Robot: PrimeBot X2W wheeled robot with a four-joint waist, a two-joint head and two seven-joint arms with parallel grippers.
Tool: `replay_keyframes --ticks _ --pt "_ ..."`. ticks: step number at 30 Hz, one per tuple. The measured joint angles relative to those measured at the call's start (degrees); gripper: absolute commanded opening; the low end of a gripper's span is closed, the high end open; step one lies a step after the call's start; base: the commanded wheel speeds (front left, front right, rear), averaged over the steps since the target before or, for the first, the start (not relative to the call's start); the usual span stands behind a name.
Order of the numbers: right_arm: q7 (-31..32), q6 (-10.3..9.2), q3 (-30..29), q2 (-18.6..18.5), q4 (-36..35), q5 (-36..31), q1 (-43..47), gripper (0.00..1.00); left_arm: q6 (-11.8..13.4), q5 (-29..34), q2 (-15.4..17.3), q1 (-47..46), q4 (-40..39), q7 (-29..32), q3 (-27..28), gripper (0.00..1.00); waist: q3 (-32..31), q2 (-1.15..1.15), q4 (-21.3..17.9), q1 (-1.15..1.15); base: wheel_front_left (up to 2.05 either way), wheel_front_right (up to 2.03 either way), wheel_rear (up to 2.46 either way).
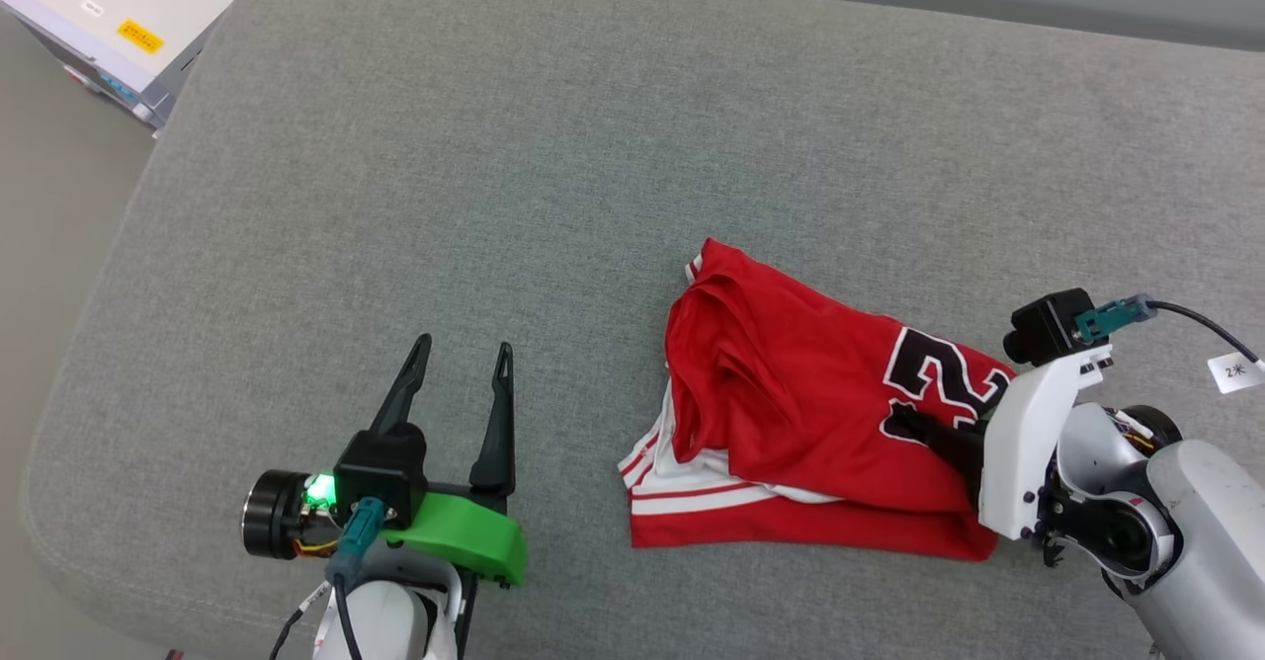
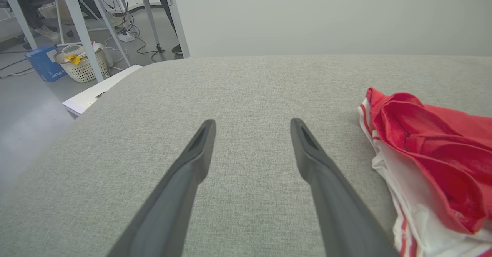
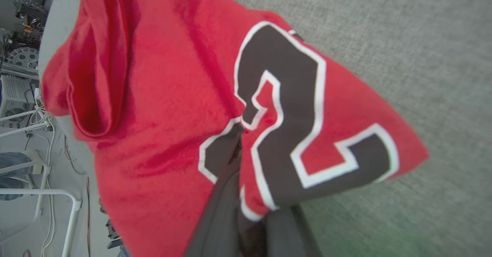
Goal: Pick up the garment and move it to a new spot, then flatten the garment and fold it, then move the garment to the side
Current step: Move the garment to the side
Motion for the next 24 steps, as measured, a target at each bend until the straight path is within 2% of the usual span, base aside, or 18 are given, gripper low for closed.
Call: replay_keyframes --ticks 5,13,24 --pt "-2.59 -0.02 2.88 -2.54 -2.71 -1.74 -1.43 0.00 0.18 0.02 -0.01 0.30 -0.08 0.00 0.69 1.00 -0.96 0.00 -1.95 0.00 0.00 0.00 0.00" --pt "-4.17 -0.03 6.83 -10.25 -8.77 -6.89 -5.94 0.00 0.22 0.62 0.26 0.83 -0.92 0.00 1.76 1.00 -1.96 0.00 -8.08 0.00 0.00 0.00 0.00" --pt "-4.82 -0.03 5.83 -16.50 -10.38 -8.39 -8.16 0.00 0.05 1.62 1.49 0.27 -2.83 0.00 2.54 1.00 -1.12 0.00 -18.69 0.00 0.00 0.00 0.00"
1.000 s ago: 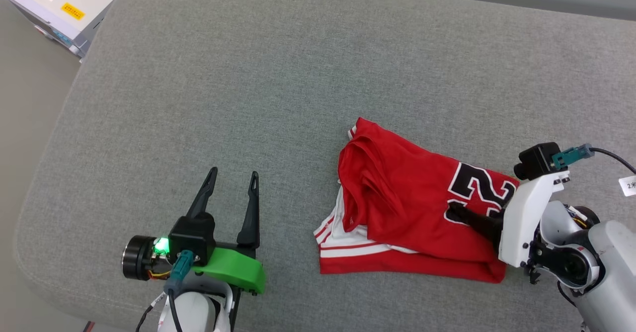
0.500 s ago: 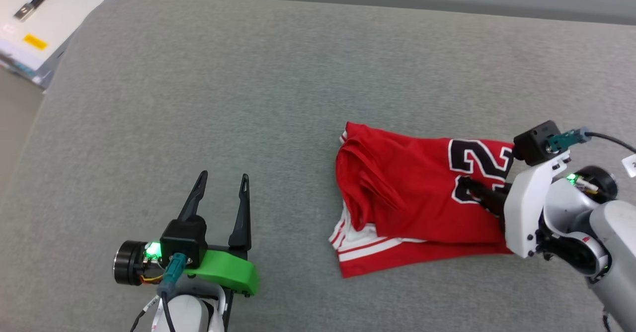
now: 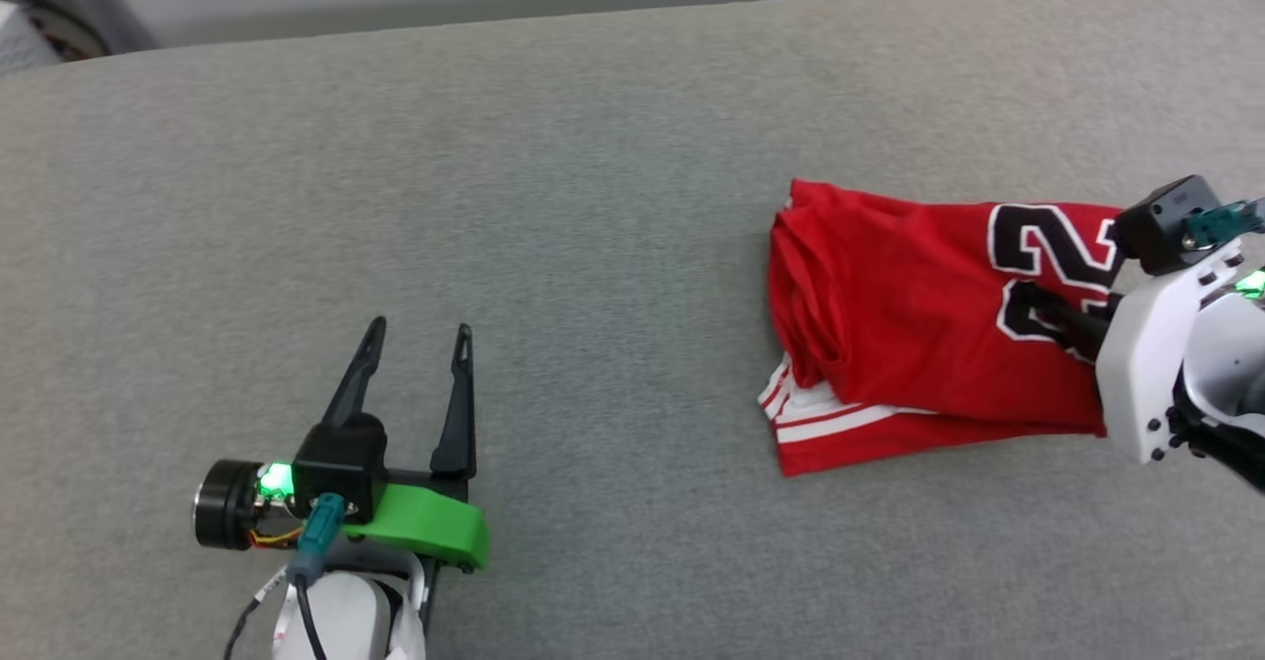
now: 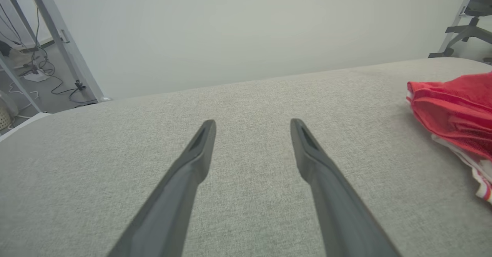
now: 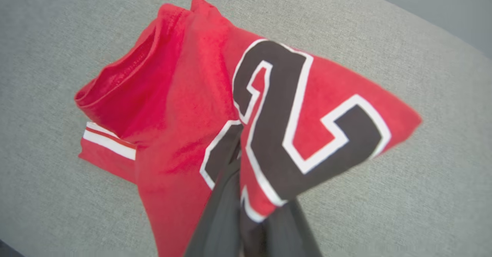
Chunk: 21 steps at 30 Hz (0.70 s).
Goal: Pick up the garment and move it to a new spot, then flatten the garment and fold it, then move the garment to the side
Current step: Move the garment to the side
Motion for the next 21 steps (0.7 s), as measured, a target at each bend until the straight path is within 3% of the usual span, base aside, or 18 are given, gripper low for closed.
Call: replay_keyframes --ticks 5,12,16,21 --pt "0.02 0.00 -1.74 -1.40 1.80 -1.36 -1.01 0.00 -0.08 0.32 0.98 -1.04 -1.31 0.00 0.63 1.00 1.83 0.00 -3.52 0.00 0.00 0.00 0.00" --pt "0.29 0.00 -5.11 -6.99 7.69 -5.24 -4.59 0.00 -0.11 0.48 2.56 -3.00 -3.75 0.00 1.04 1.00 6.85 0.00 -5.47 0.00 0.00 0.00 0.00" --pt "1.47 0.01 -7.99 -10.35 15.30 -8.92 -9.03 0.00 -0.18 0.64 4.22 -5.05 -6.27 -0.01 1.48 1.00 11.81 0.00 -5.76 0.00 0.00 0.00 0.00" --pt "1.32 0.01 -11.77 -10.96 22.94 -12.21 -12.98 0.00 -0.44 0.92 4.69 -7.11 -8.39 -0.01 1.27 1.00 16.03 0.00 -5.50 0.02 0.00 0.00 0.00"
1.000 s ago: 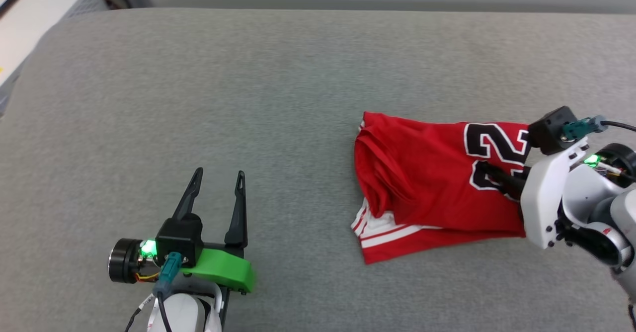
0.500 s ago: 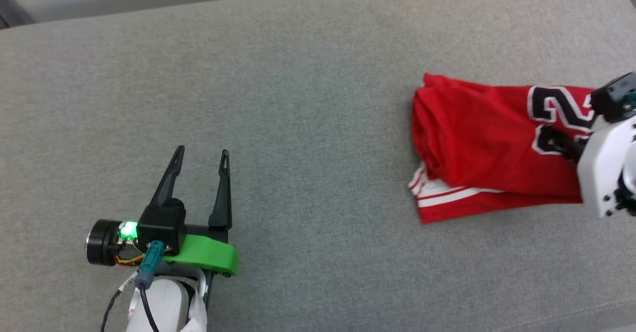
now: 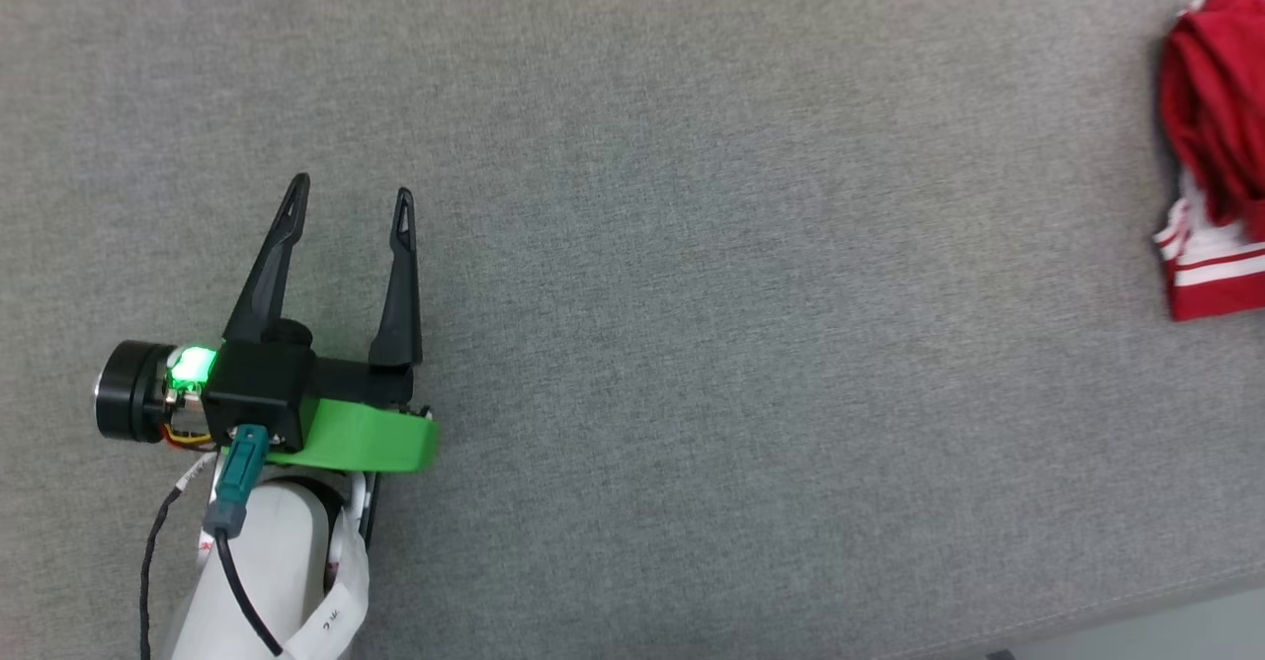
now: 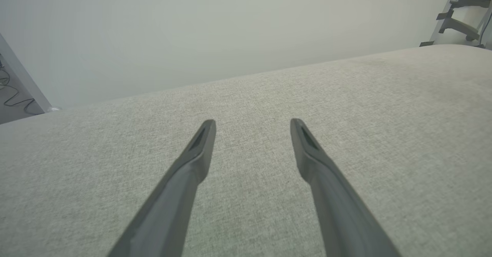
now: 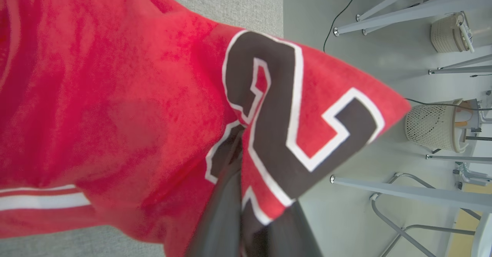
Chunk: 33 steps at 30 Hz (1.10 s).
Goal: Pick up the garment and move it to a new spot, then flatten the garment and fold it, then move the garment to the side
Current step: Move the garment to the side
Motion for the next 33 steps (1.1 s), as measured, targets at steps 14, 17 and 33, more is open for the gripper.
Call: replay_keyframes --ticks 14,17,33 --pt "-12.82 0.00 -14.73 7.71 17.74 -16.68 -6.42 1.00 0.36 0.79 0.98 -1.51 -0.09 0.01 -0.60 1.00 3.93 0.00 3.04 0.00 0.00 0.00 0.00" --pt "-16.74 0.00 -16.57 7.50 17.85 -20.42 -6.49 1.00 0.48 0.20 0.77 -1.13 0.47 0.01 -0.64 1.00 2.14 0.00 3.25 0.00 0.00 0.00 0.00" --pt "-41.77 -0.01 -28.54 20.42 3.15 -30.18 -1.71 1.00 2.00 -1.14 -2.34 6.82 4.02 0.00 -1.26 1.00 -11.74 0.00 5.93 -0.02 0.00 0.00 0.00"
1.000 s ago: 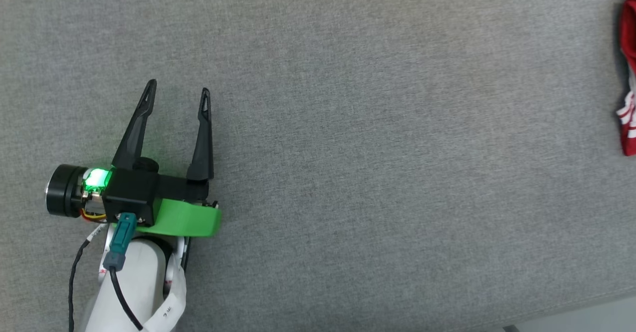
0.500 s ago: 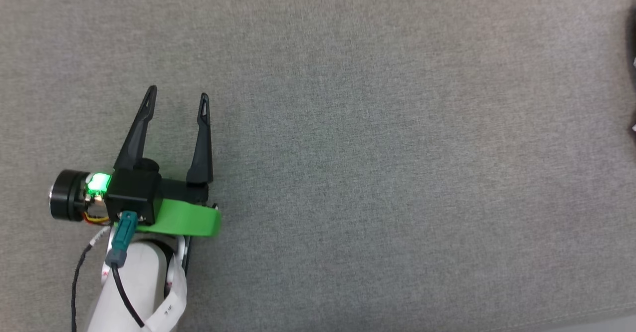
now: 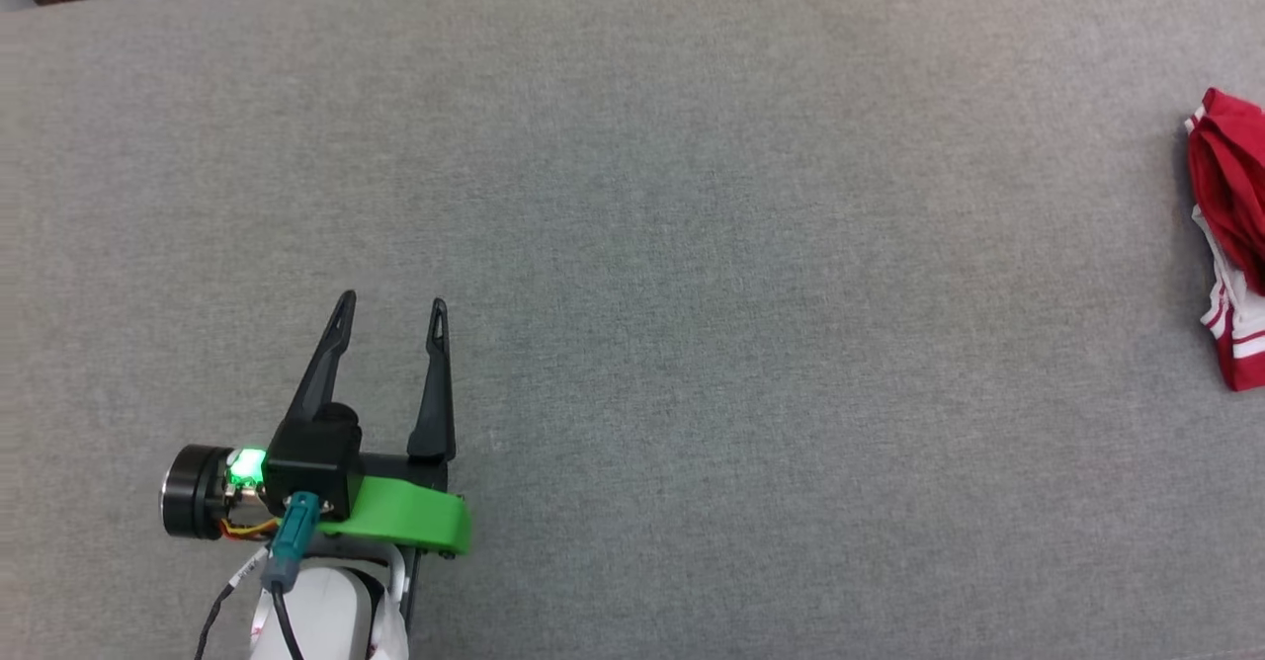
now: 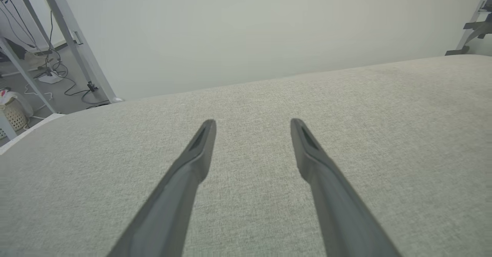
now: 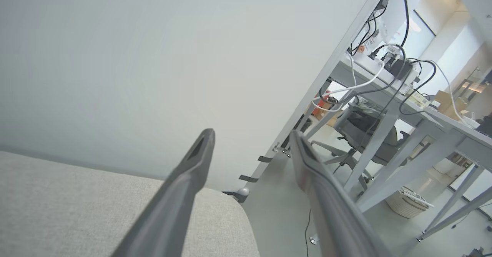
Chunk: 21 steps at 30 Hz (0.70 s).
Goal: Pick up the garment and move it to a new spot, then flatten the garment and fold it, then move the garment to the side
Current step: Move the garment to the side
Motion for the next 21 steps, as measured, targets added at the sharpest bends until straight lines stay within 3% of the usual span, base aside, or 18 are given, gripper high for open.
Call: replay_keyframes --ticks 11,21 --pt "-1.67 0.00 -0.94 14.78 -24.63 1.30 15.00 1.00 0.36 -0.83 -0.91 2.58 1.87 0.01 0.40 1.00 -7.21 0.00 4.60 0.00 0.00 0.00 0.00" --pt "-1.89 0.00 3.11 24.50 -30.23 3.85 27.97 1.00 0.37 -1.00 -1.78 4.22 3.61 0.01 1.05 1.00 -12.05 0.00 6.93 0.00 0.00 0.00 0.00"
